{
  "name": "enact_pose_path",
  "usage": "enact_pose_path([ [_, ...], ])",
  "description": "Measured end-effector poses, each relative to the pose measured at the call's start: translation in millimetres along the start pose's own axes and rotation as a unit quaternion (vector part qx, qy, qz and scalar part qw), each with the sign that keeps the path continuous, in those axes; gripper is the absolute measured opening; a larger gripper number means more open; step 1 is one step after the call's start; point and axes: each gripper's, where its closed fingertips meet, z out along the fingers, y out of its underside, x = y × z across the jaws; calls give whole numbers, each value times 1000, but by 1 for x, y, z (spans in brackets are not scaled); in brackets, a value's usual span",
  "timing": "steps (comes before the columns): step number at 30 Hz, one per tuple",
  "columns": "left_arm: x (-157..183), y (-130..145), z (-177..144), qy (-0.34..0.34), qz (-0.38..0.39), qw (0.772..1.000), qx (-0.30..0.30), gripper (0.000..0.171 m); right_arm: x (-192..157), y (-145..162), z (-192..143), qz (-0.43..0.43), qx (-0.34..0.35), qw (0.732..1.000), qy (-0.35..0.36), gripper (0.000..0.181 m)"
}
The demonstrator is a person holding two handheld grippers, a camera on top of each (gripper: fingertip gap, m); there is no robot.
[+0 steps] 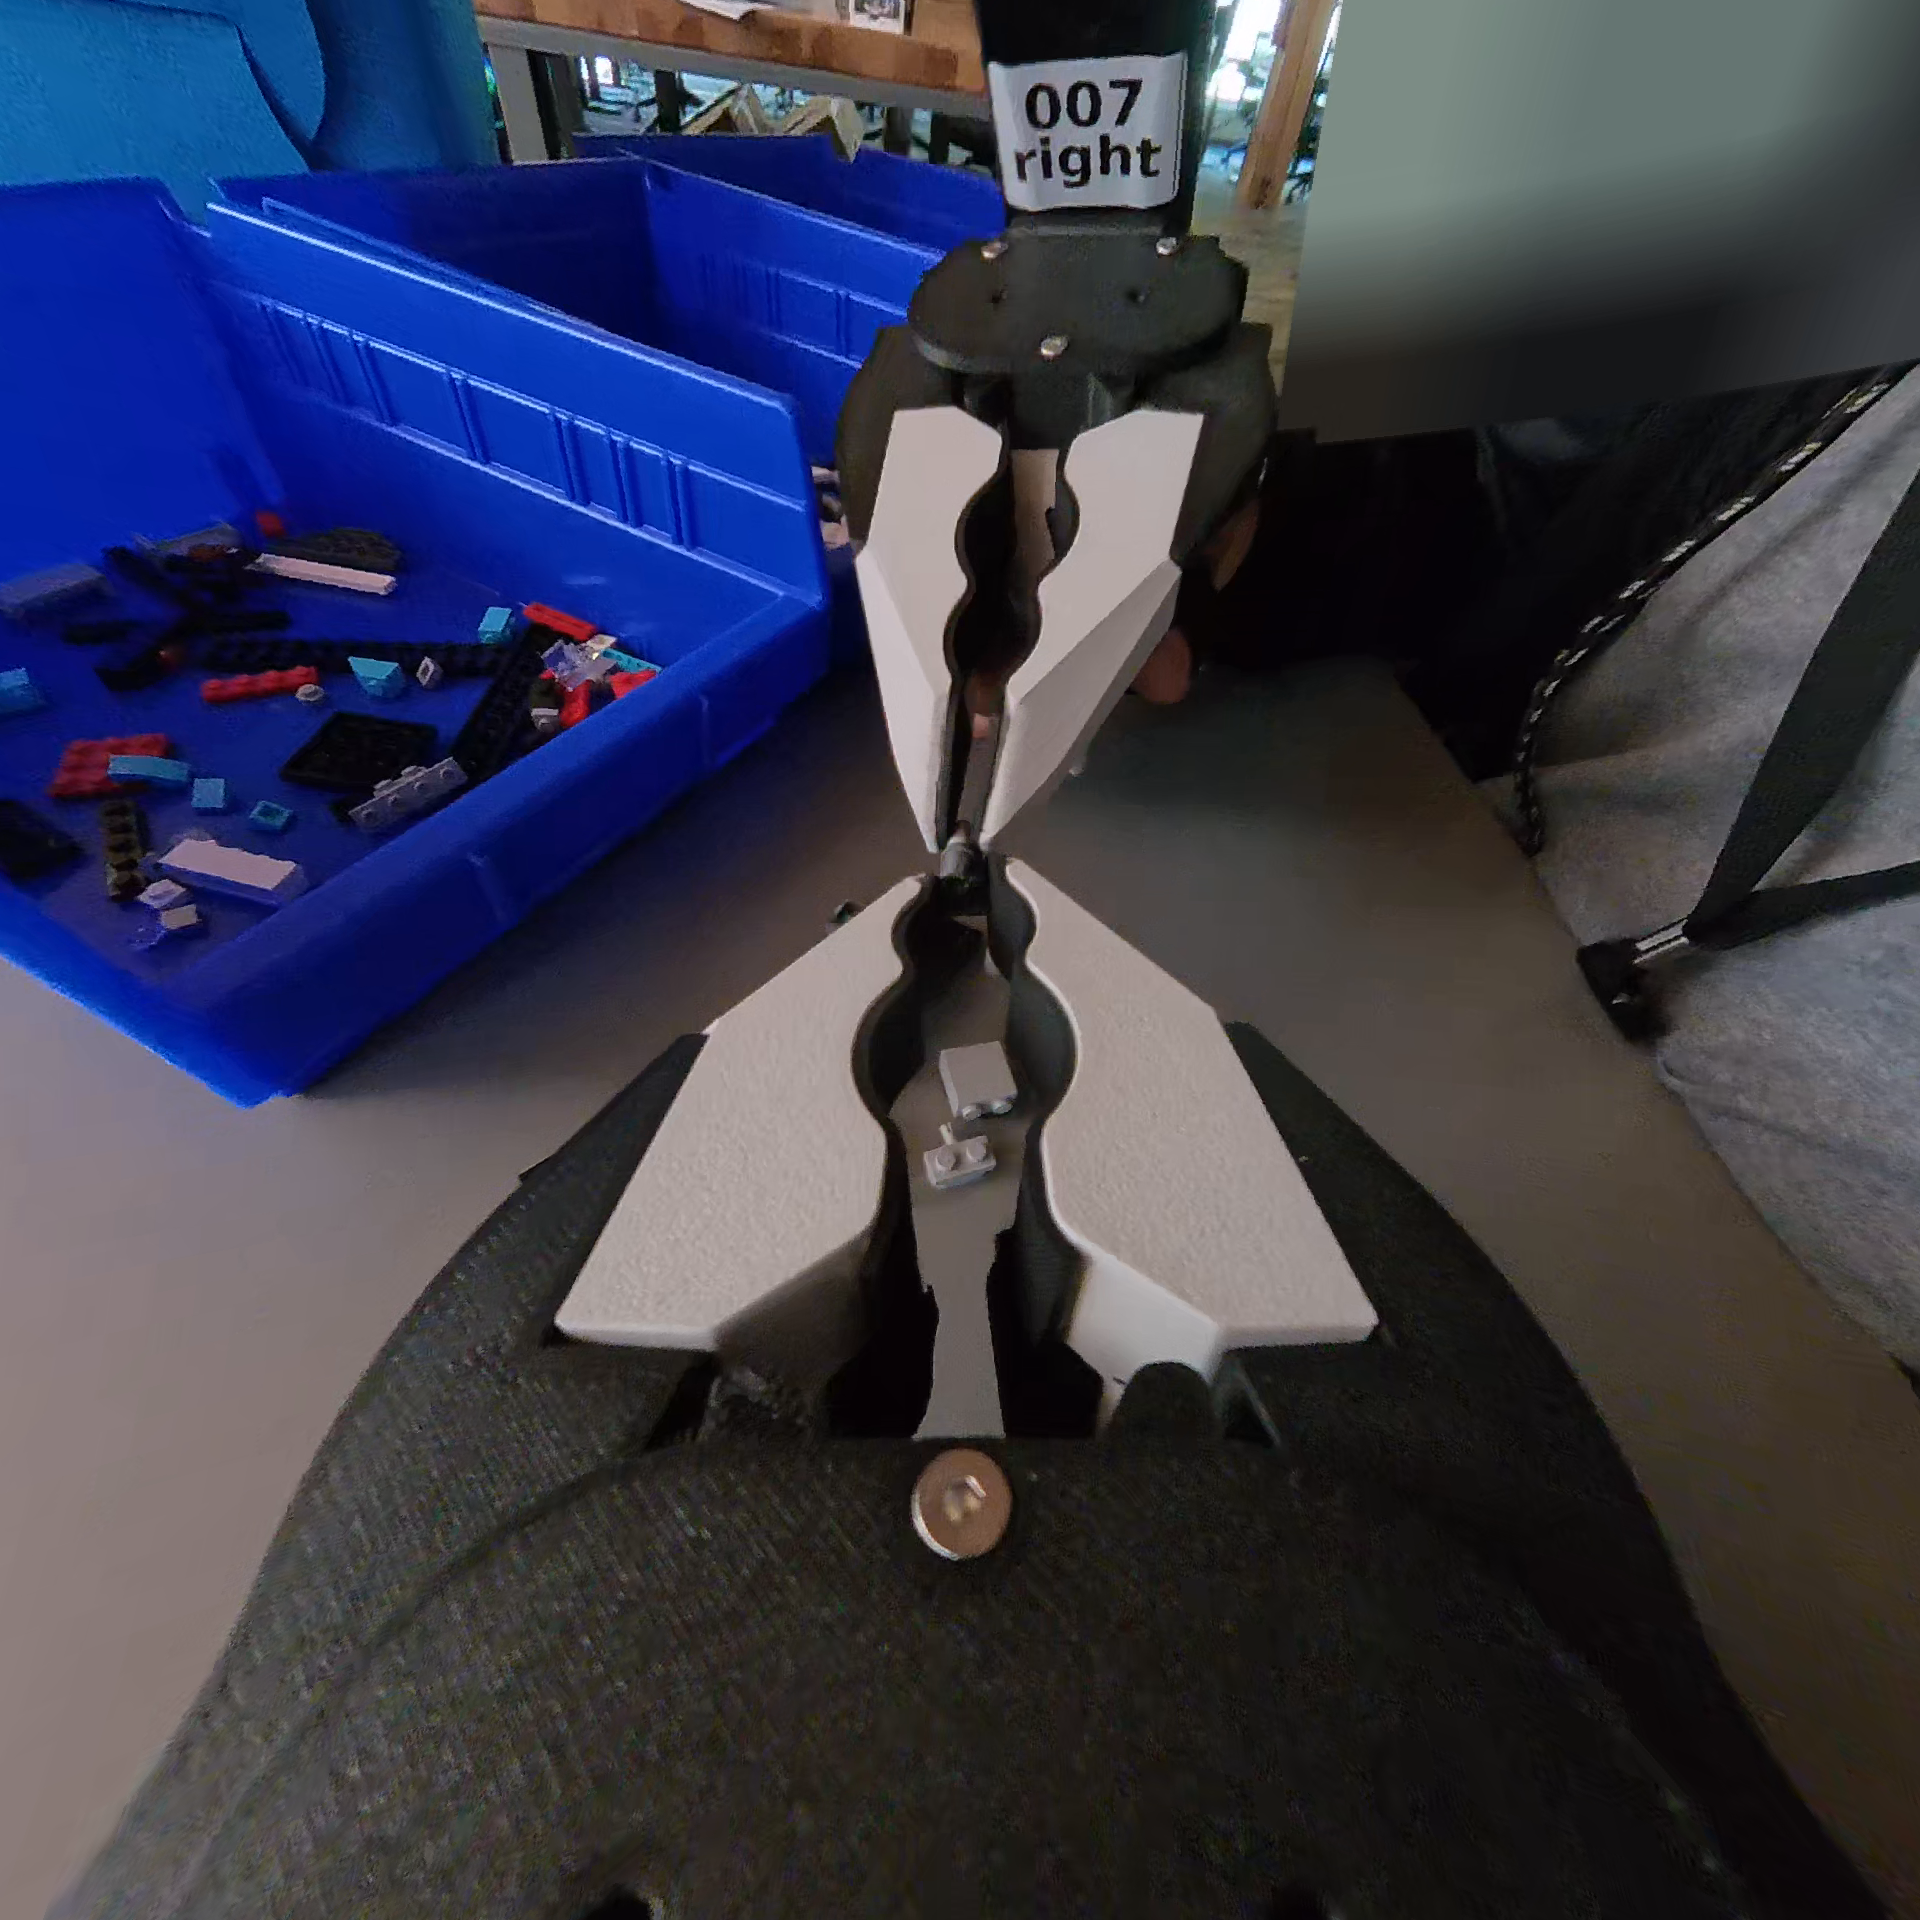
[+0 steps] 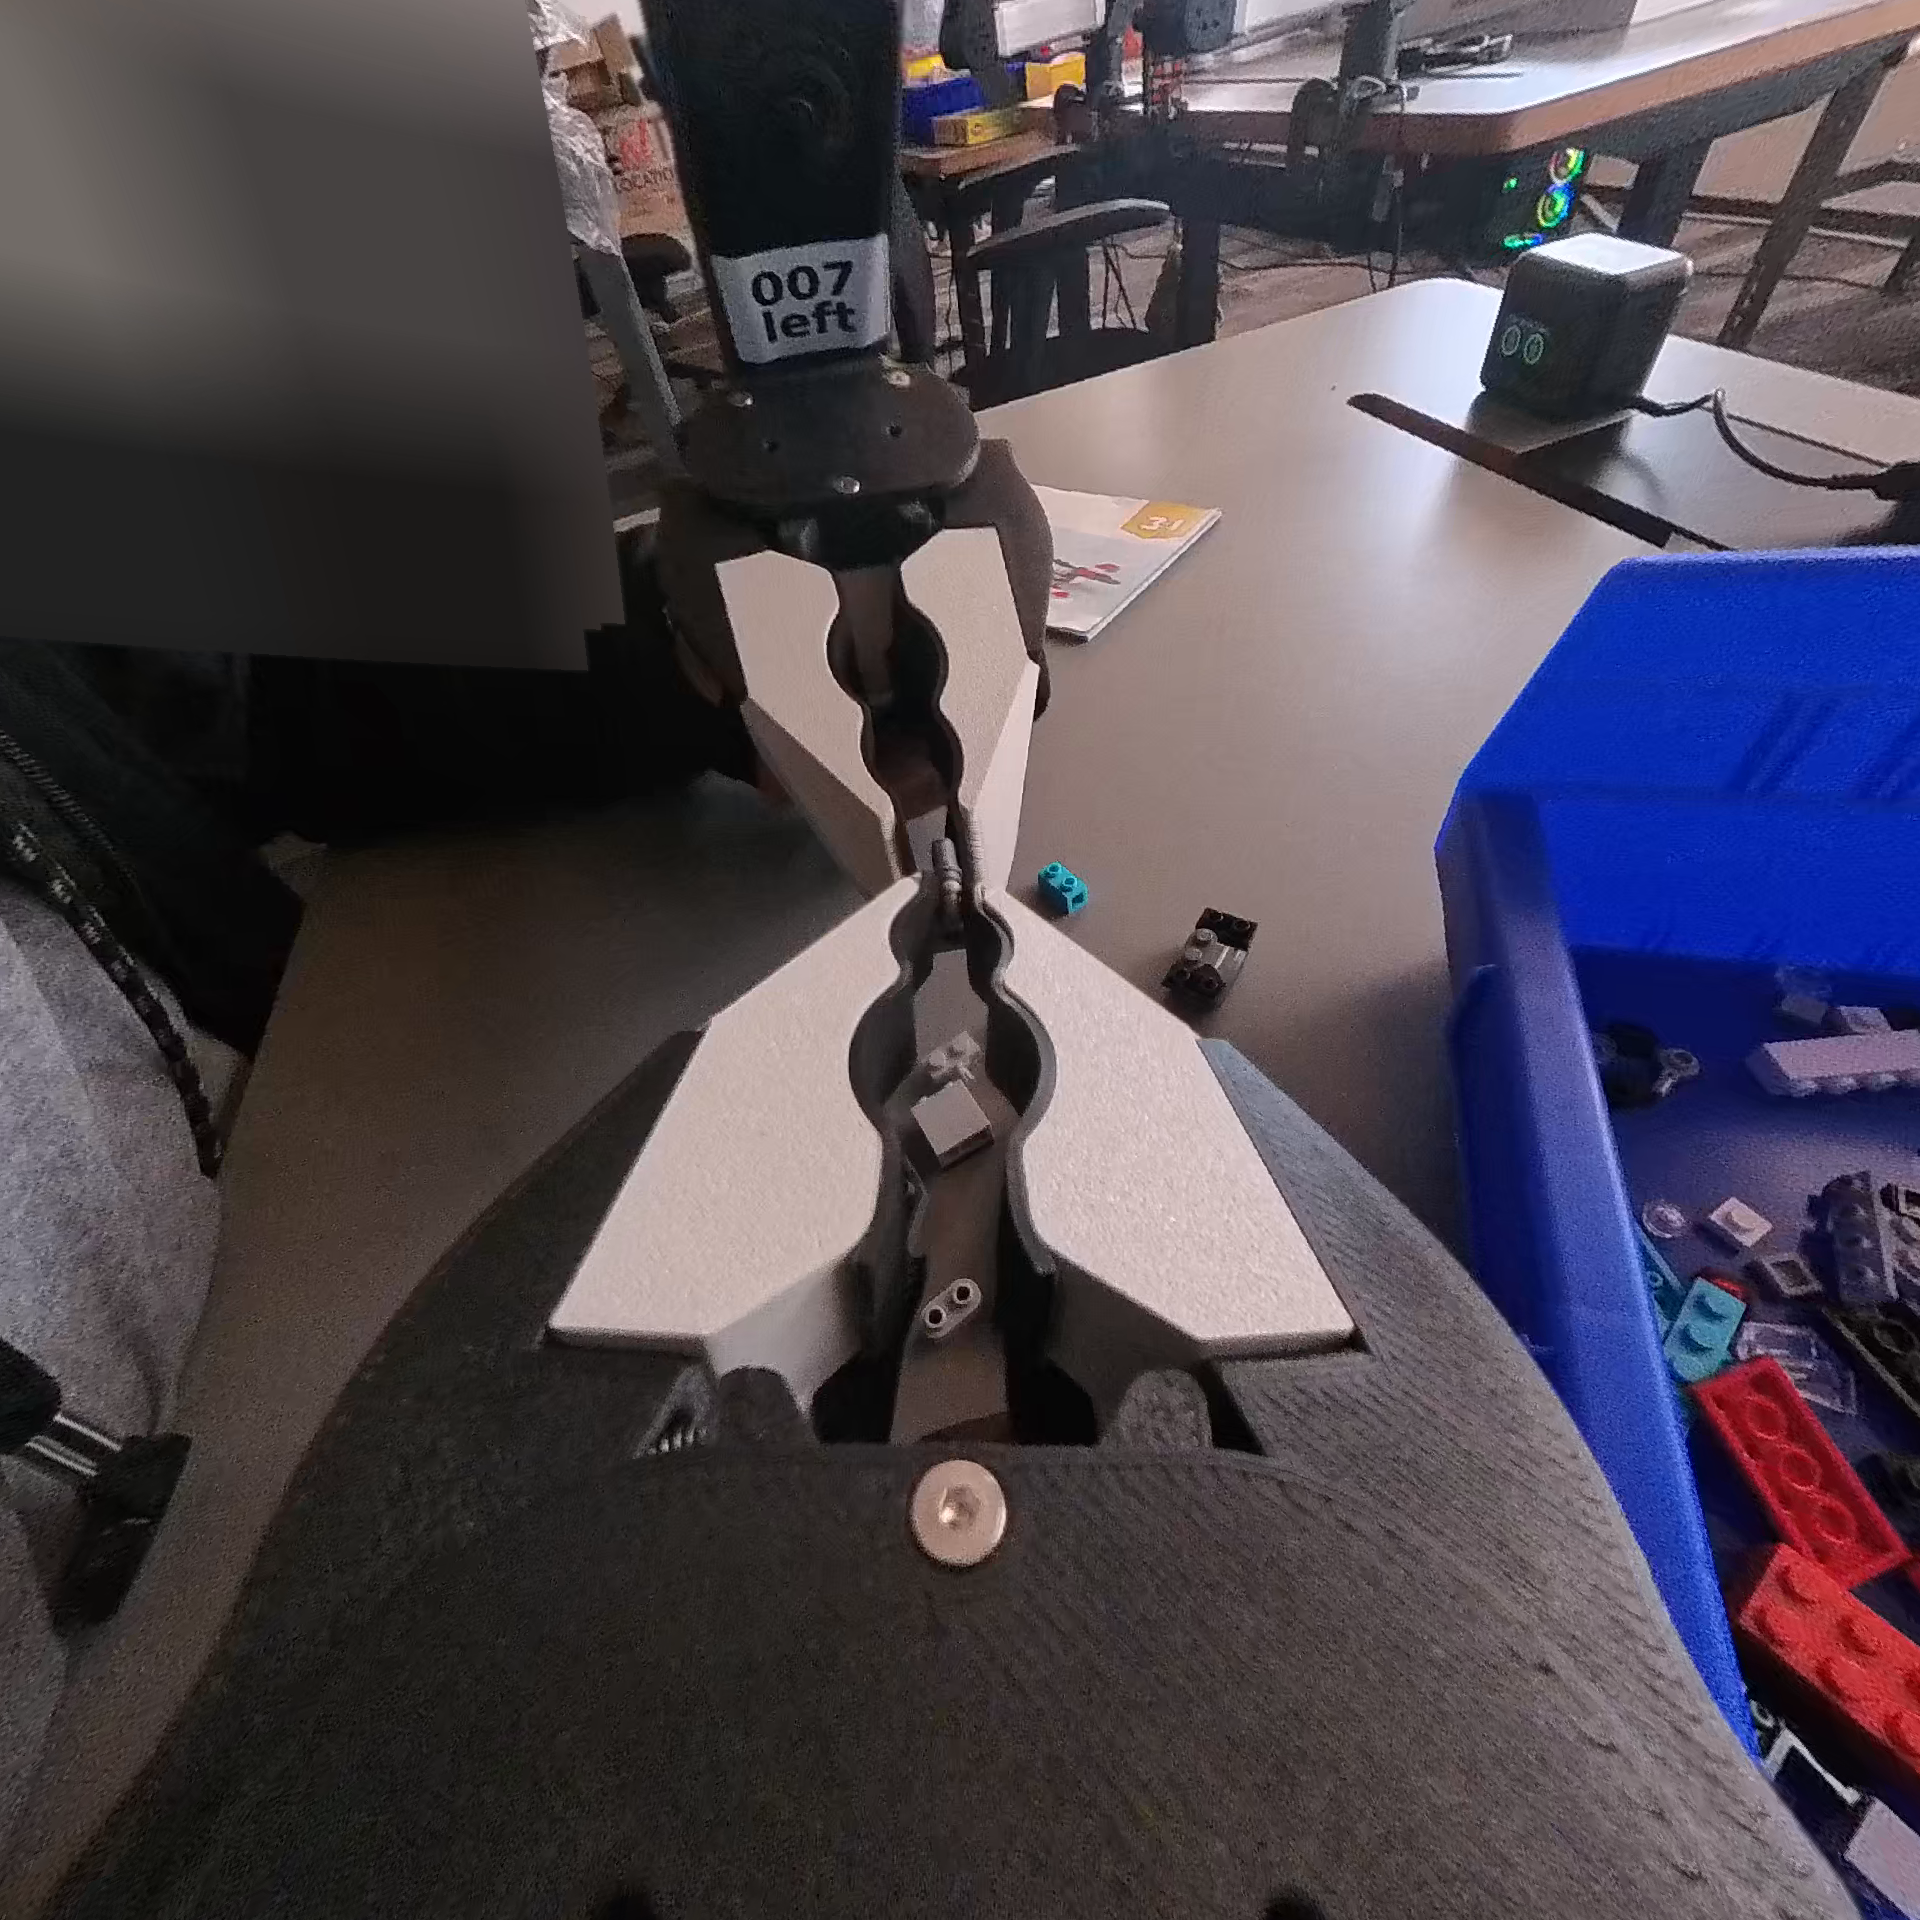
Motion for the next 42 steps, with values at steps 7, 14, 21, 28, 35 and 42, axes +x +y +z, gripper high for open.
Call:
enact_pose_path([
  [7,-16,-1,0,-56,-6,998,-2,10,17,-1,0,34,20,998,57,4],
  [14,-27,-9,-2,-97,-19,995,25,11,30,-7,-5,85,61,990,92,3],
  [21,-21,-27,-7,-46,-82,991,99,10,25,-22,-11,135,125,982,44,3],
  [28,-13,-37,-9,44,-195,968,154,11,20,-31,-15,172,170,970,4,3],
  [35,-8,-40,-7,71,-226,957,169,8,18,-34,-16,178,188,966,-3,3],
  [42,-1,-44,-11,129,-271,935,191,8,9,-37,-18,168,190,966,-50,6],
])
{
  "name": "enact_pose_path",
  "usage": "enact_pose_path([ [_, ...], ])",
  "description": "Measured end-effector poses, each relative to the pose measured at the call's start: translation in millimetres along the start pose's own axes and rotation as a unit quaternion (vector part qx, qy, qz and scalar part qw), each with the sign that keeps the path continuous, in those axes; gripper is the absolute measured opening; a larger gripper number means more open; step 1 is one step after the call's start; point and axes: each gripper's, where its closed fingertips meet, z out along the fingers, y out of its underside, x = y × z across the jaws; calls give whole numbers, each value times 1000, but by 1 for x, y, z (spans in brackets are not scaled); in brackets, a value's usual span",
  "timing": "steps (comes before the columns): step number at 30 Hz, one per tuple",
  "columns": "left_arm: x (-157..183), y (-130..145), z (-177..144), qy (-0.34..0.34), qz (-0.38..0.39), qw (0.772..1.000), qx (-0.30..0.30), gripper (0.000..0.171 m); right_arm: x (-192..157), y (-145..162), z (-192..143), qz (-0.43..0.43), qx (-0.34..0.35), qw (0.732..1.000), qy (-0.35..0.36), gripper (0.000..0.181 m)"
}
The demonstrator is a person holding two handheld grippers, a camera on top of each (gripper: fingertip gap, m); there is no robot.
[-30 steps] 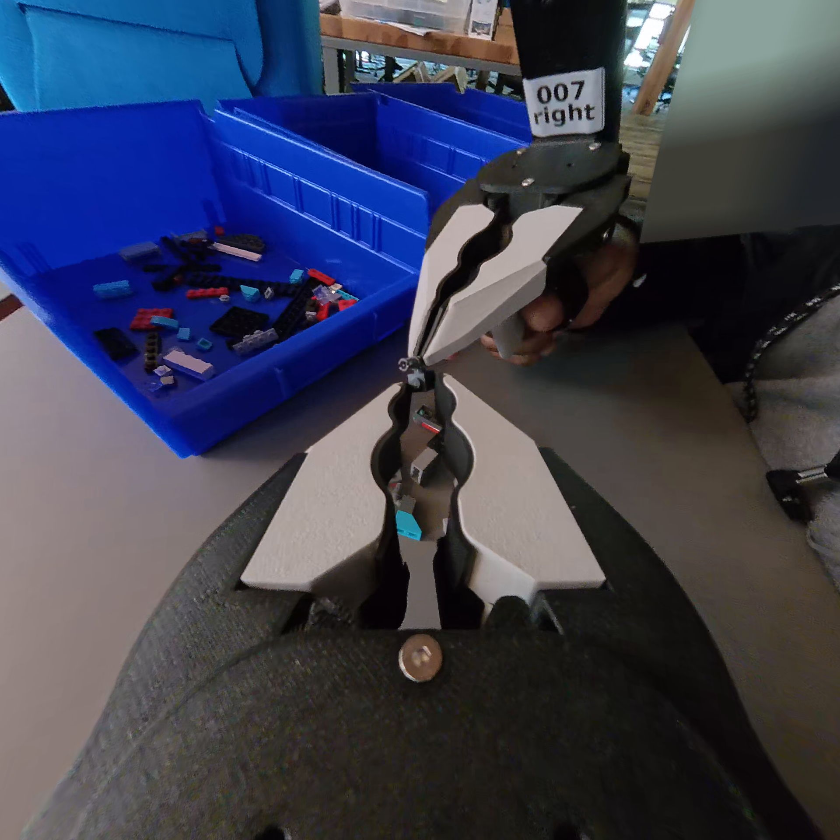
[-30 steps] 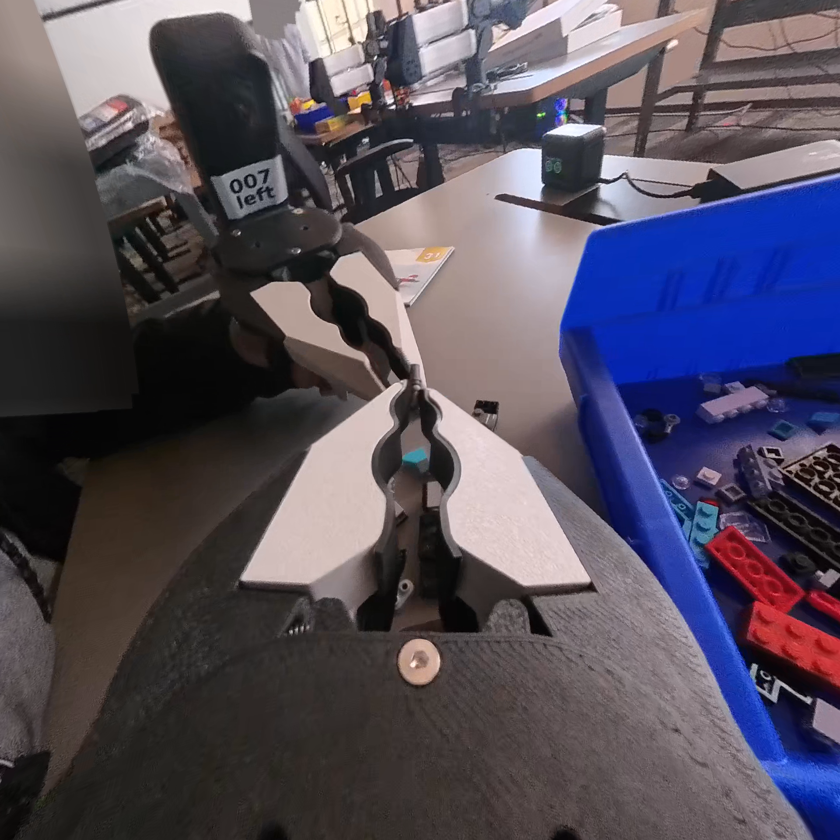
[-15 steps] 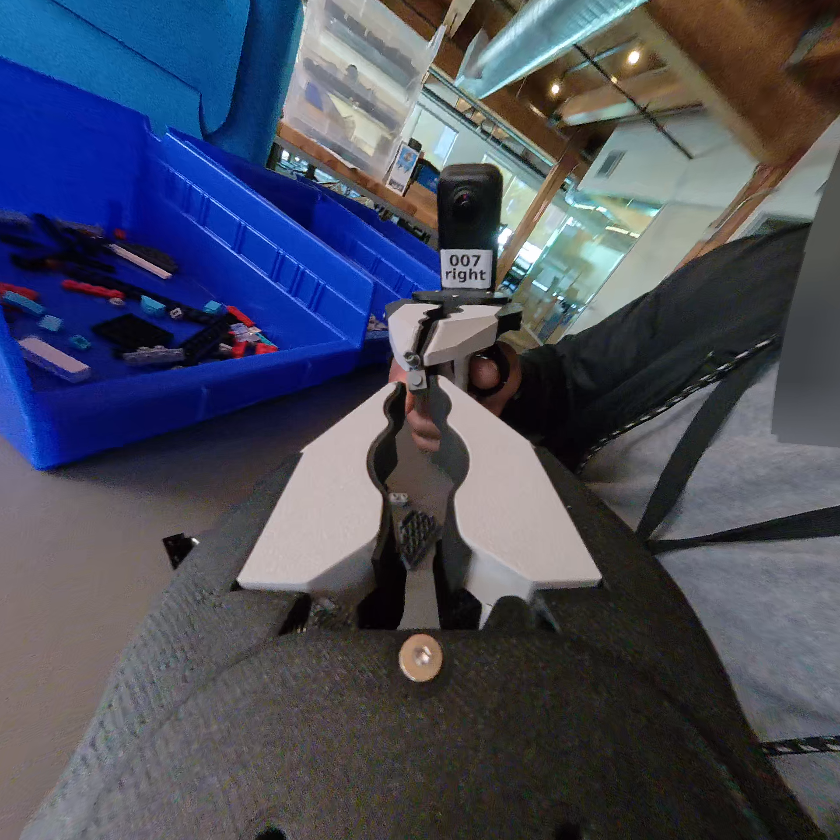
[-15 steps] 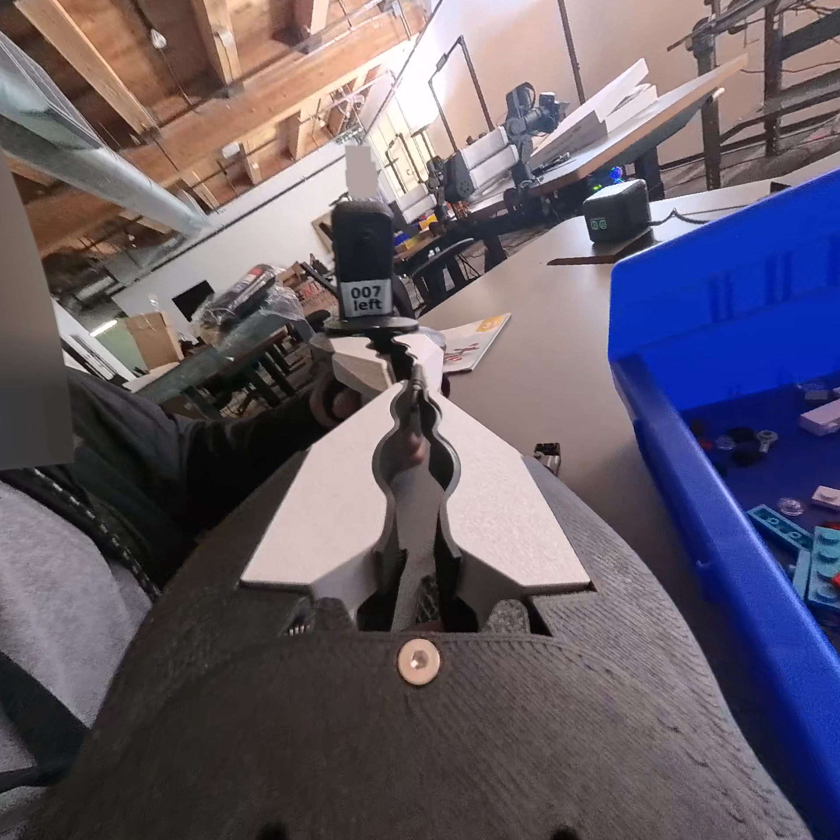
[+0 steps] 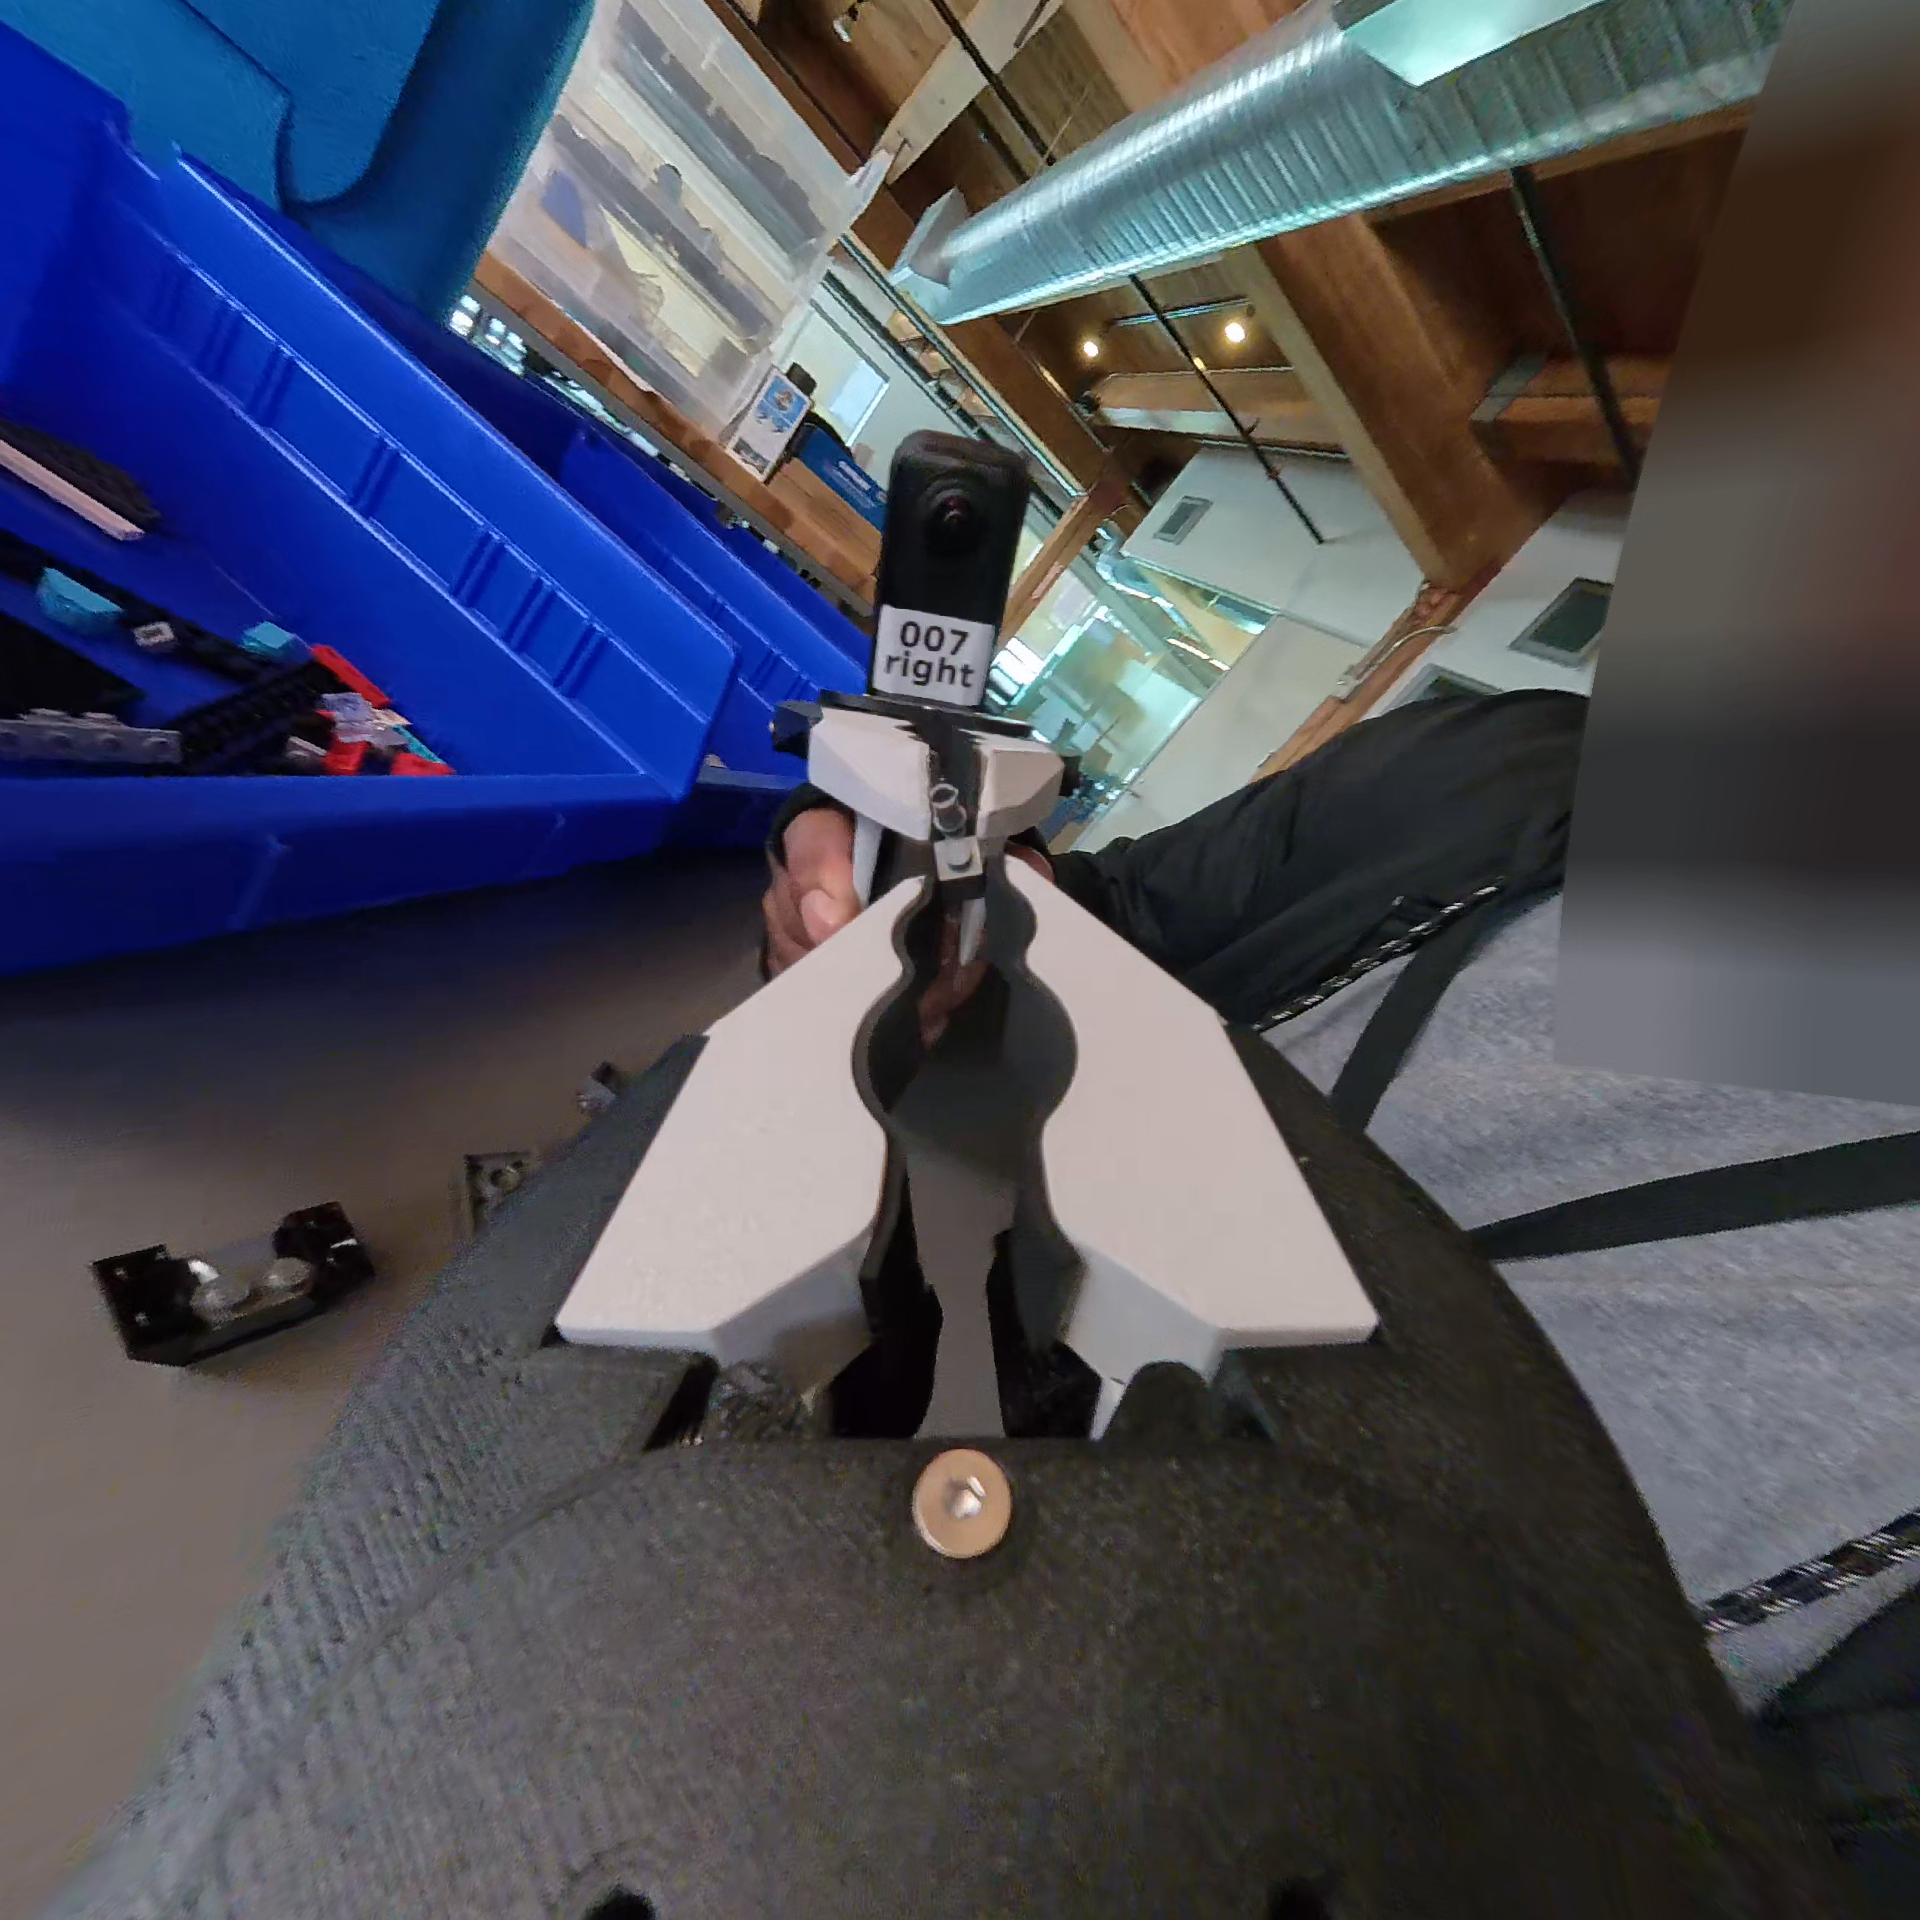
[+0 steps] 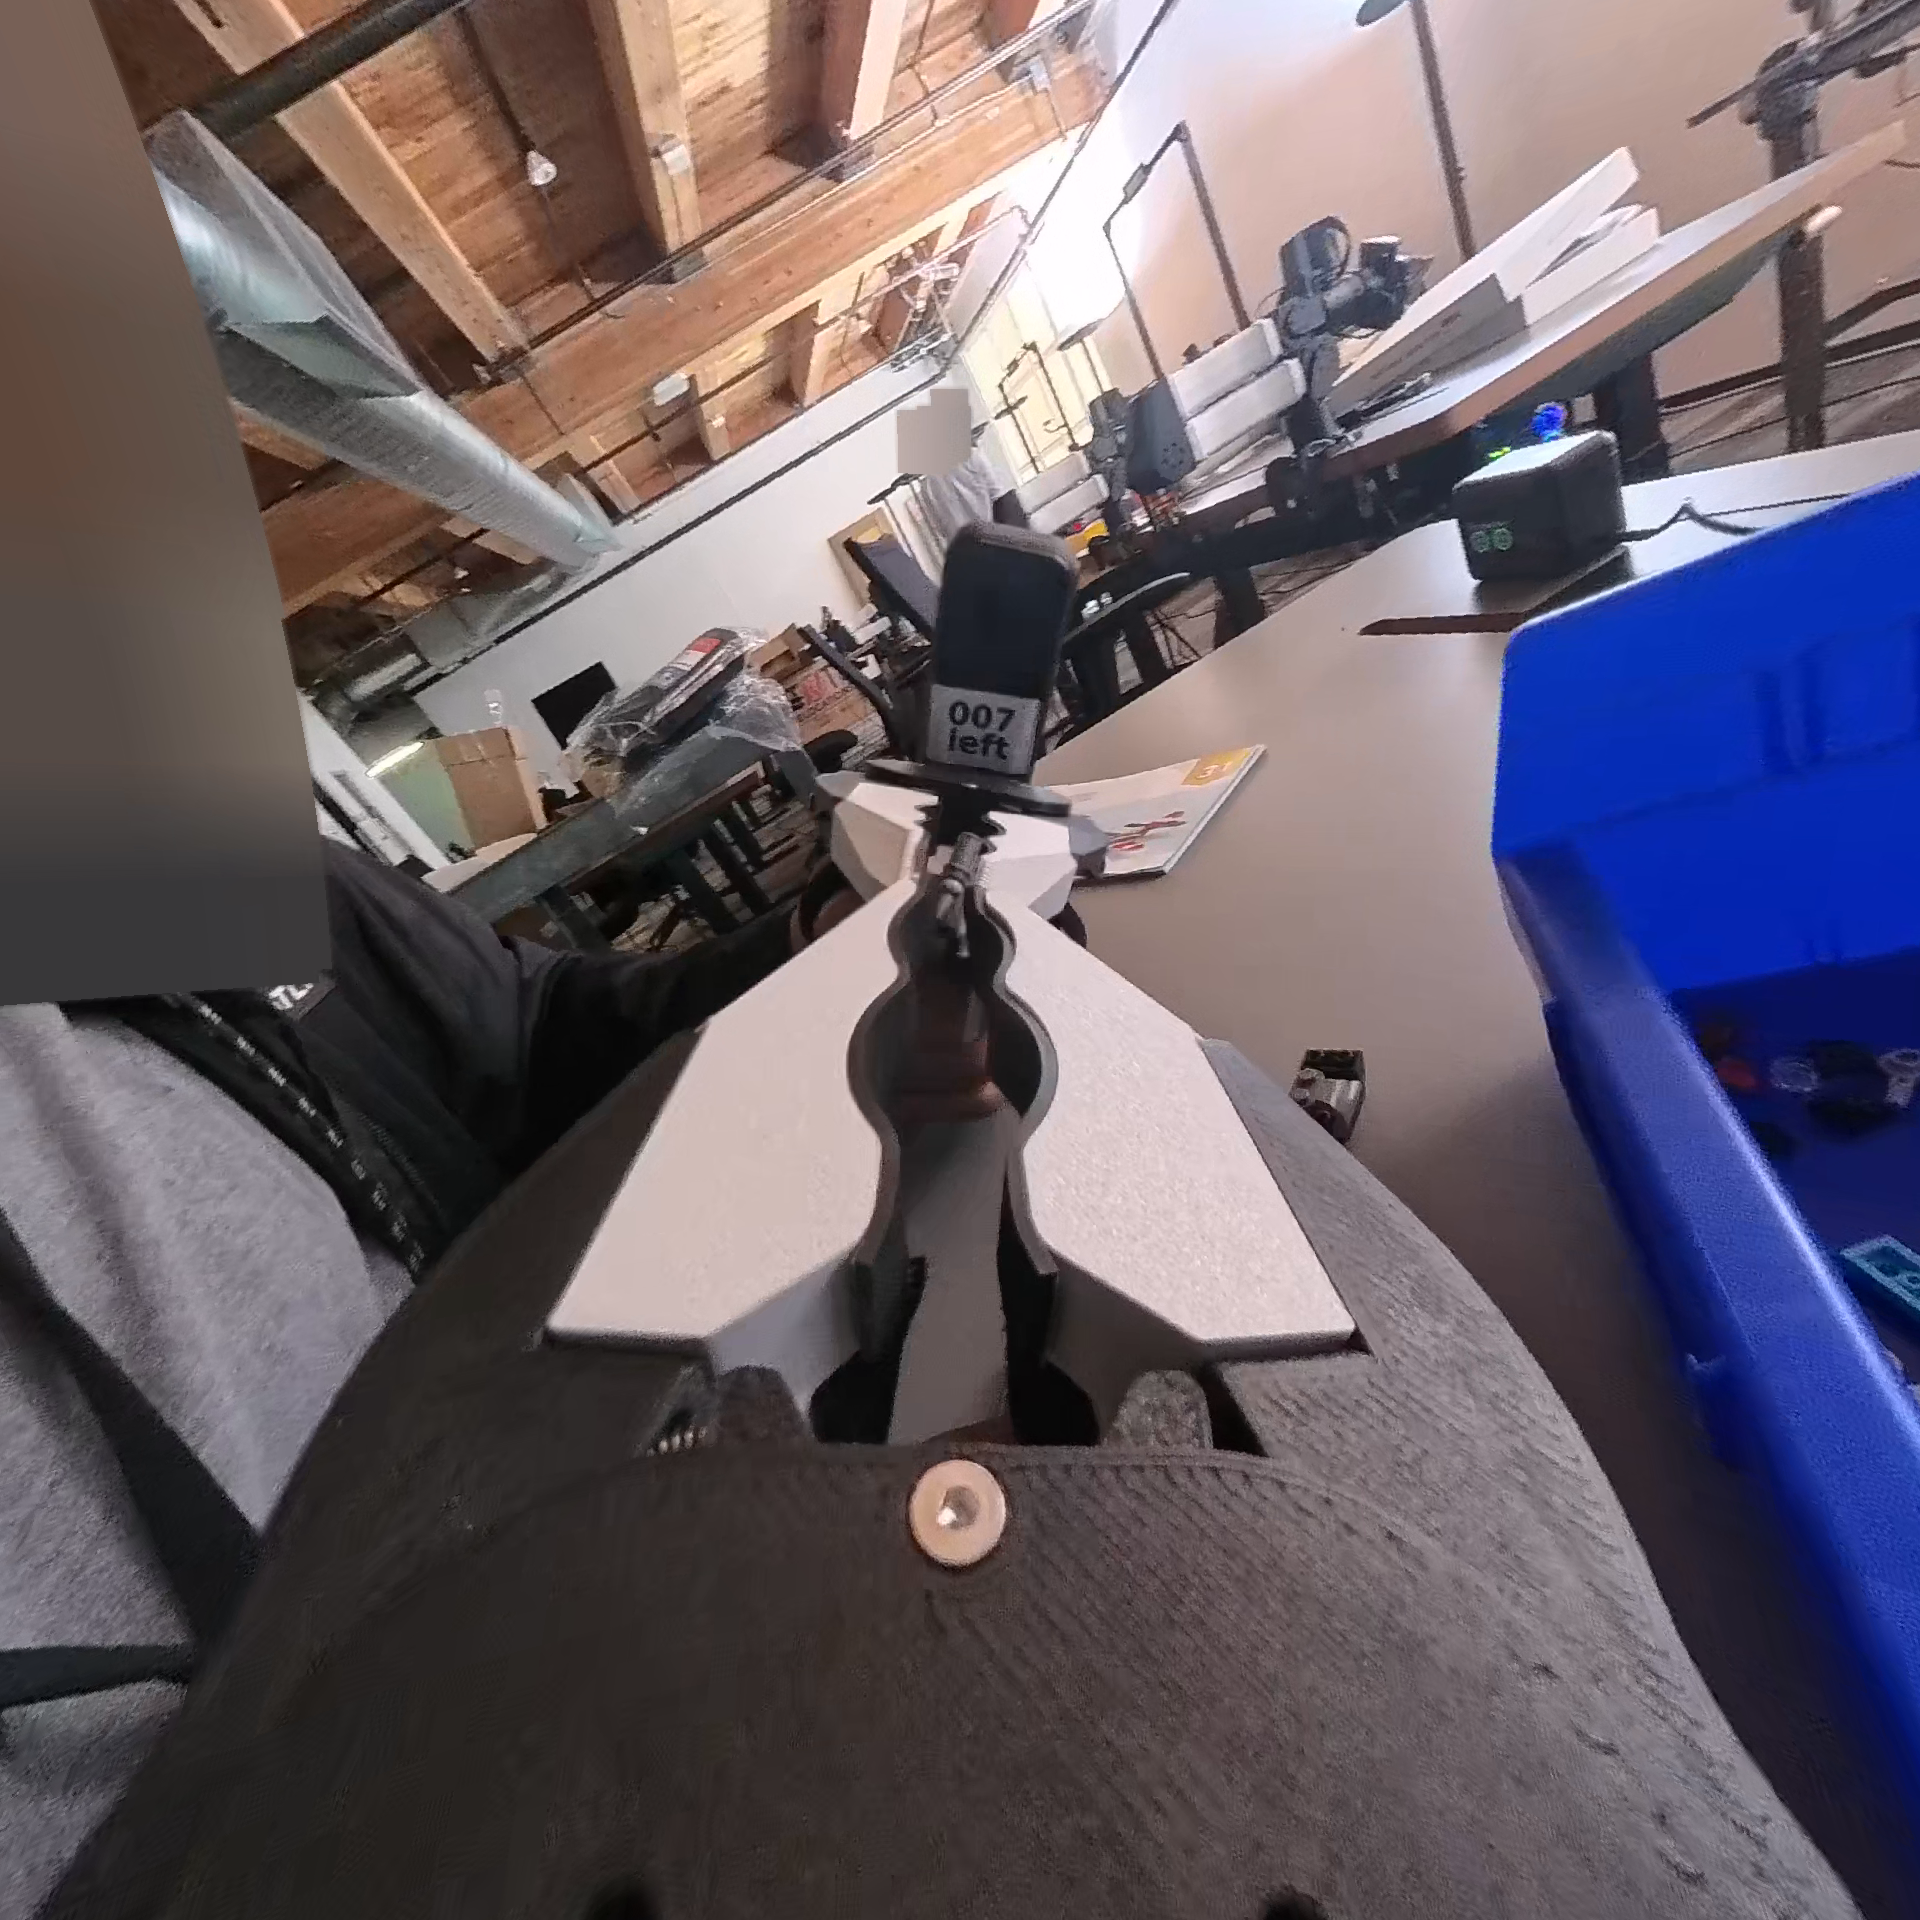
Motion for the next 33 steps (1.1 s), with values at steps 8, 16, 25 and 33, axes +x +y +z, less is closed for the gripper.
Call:
enact_pose_path([
  [8,9,2,2,36,-31,999,-4,8,-11,3,-1,-13,-16,999,-43,18],
  [16,14,10,4,51,-41,998,-25,8,-18,8,0,-27,-30,998,-57,15],
  [25,15,10,4,64,-60,996,-23,8,-17,6,-1,-25,-23,997,-63,8],
  [33,17,10,6,88,-113,990,-8,8,-19,6,-4,-107,-28,993,-51,8],
])
